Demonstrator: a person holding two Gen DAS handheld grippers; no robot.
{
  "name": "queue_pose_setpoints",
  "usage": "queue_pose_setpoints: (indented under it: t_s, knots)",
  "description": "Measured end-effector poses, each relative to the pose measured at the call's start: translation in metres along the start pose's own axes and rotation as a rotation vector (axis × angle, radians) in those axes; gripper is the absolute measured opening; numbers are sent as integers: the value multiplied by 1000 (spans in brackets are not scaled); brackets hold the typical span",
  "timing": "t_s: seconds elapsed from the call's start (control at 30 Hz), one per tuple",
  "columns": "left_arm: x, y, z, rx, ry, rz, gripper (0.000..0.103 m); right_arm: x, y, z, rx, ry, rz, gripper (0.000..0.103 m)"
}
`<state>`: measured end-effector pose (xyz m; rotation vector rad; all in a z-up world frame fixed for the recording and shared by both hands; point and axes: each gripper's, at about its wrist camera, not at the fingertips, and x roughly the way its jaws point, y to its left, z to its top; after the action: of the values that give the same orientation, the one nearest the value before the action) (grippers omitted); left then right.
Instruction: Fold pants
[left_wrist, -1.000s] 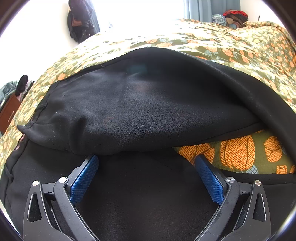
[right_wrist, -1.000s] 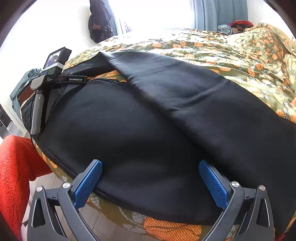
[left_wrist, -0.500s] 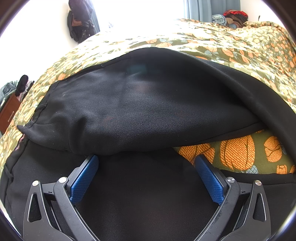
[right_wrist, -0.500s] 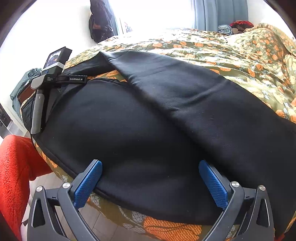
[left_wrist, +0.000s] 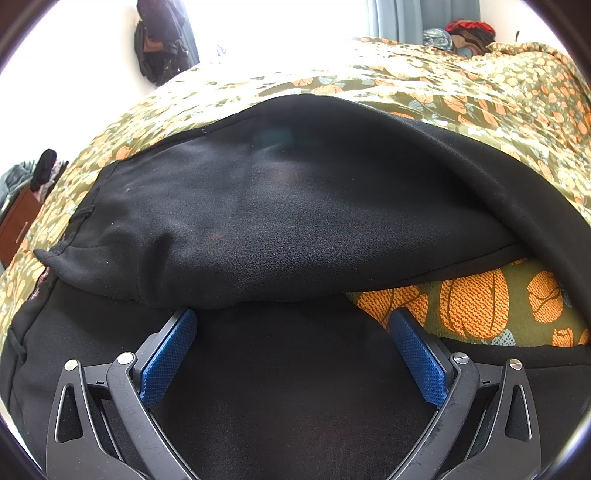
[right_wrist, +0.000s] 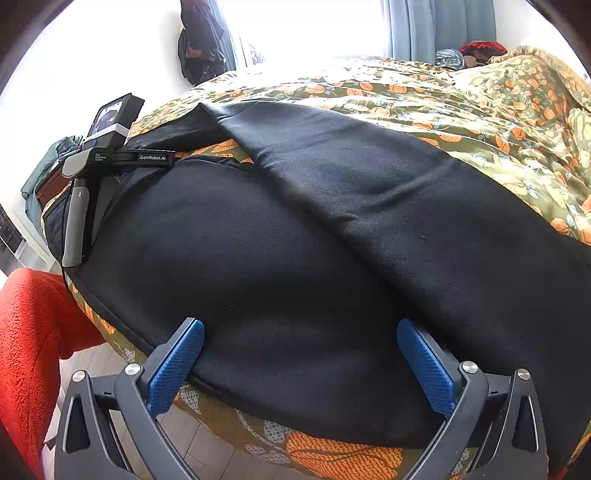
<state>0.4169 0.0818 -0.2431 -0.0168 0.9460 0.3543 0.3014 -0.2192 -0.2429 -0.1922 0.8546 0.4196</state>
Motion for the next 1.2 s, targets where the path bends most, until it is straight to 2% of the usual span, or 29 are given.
queue_pose_setpoints:
  t_s: [0.6, 0.7, 0.8, 0.83, 0.9, 1.0, 1.07, 1.13, 1.2]
  knots:
    - [0, 0, 0, 0, 0, -1, 103, -8, -1, 2, 16, 3, 29, 103]
    - [0, 0, 0, 0, 0, -1, 103, -26, -17, 5, 122, -33, 136, 102]
    - [0, 0, 0, 0, 0, 0, 103, -38, -60, -3, 322, -58, 202, 100]
    - [0, 0, 0, 0, 1, 0, 103, -41, -76, -8, 385, -63, 219, 89]
    - [0, 0, 0, 0, 1, -1, 103, -49, -100, -15, 482, -81, 216, 73]
    - [0, 0, 0, 0, 1, -1, 103, -58, -102, -20, 538, -82, 203, 75]
    - [0, 0, 0, 0, 0, 0, 103, -58, -89, -19, 557, -54, 252, 83]
    - [0, 0, 0, 0, 0, -1, 103, -56, -75, -15, 553, -54, 304, 84]
    - [0, 0, 0, 0, 0, -1, 103, -51, -76, -11, 587, -56, 302, 84]
